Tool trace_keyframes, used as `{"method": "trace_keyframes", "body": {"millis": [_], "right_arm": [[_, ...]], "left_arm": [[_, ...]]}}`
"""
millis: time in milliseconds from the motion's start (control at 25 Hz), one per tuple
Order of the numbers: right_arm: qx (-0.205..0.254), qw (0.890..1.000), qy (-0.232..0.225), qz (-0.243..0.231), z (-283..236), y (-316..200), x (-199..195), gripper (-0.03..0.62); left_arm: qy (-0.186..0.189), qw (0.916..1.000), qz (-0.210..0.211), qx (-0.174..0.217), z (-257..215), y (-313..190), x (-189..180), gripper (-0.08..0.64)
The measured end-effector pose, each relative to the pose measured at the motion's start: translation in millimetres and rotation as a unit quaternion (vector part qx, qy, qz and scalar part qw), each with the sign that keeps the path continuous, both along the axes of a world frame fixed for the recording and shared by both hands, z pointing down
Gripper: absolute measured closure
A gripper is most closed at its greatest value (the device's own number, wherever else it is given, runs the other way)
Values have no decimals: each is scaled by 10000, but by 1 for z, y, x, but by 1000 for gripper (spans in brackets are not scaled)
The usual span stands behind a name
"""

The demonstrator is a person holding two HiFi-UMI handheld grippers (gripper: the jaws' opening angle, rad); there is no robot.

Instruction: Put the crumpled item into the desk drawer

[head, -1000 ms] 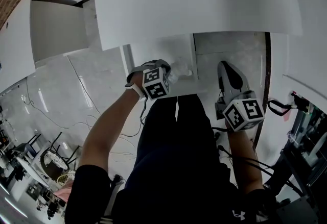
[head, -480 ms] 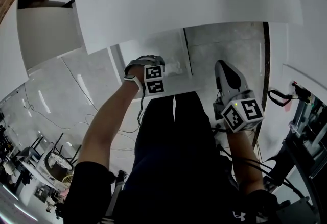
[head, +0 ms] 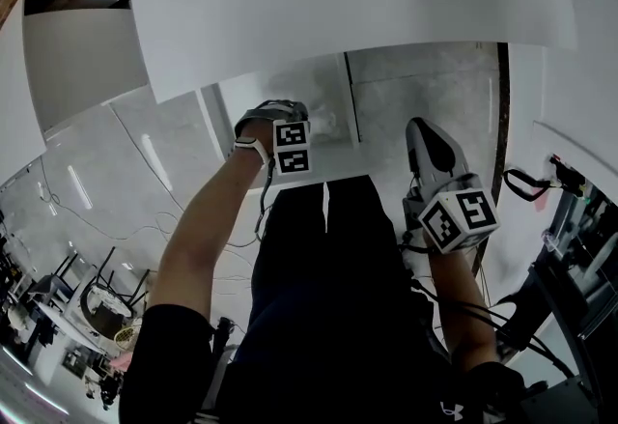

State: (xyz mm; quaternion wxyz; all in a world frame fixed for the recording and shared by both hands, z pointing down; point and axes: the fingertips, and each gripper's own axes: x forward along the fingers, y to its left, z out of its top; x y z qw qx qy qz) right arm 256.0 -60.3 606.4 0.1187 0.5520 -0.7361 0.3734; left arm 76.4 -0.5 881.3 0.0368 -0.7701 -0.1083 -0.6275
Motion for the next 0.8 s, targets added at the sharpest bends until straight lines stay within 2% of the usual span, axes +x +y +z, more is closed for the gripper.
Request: {"method": "trace_keyframes", "body": {"millis": [80,160,280,360,440,560,640,720,800], "right_arm": [[1,10000,4,-61,0,-1,-4,589],[16,9999,5,-121,0,-4,-8,589],[58,9997,6,-227,-1,-8,-14,589],[105,9994,14,-319,-4,-13,-20,589],[184,9989,21,-430,-12,-19,-28,589],[348,9973,31,-647,-28,-29,-43,589],[482,9957,33,-791,-39,-37,-56,589],[644,9935,20,-938,-53,-46,-71,589],[805,9906,23,-1109,-69,-53,-85,589]], "left_arm": [[2,9998,-136,130,2,-5,0,533],[29,9992,-339,226,1,-9,-1,467],[191,9960,-801,333,-8,-16,-3,451],[384,9911,-1204,424,-22,-24,-7,451],[684,9824,-1646,551,-47,-36,-10,451],[1219,9622,-2321,733,-98,-56,-13,451],[1591,9439,-2775,820,-135,-70,-19,451],[1989,9205,-3230,936,-175,-85,-26,451],[2395,8914,-3696,1068,-216,-100,-36,451]]}}
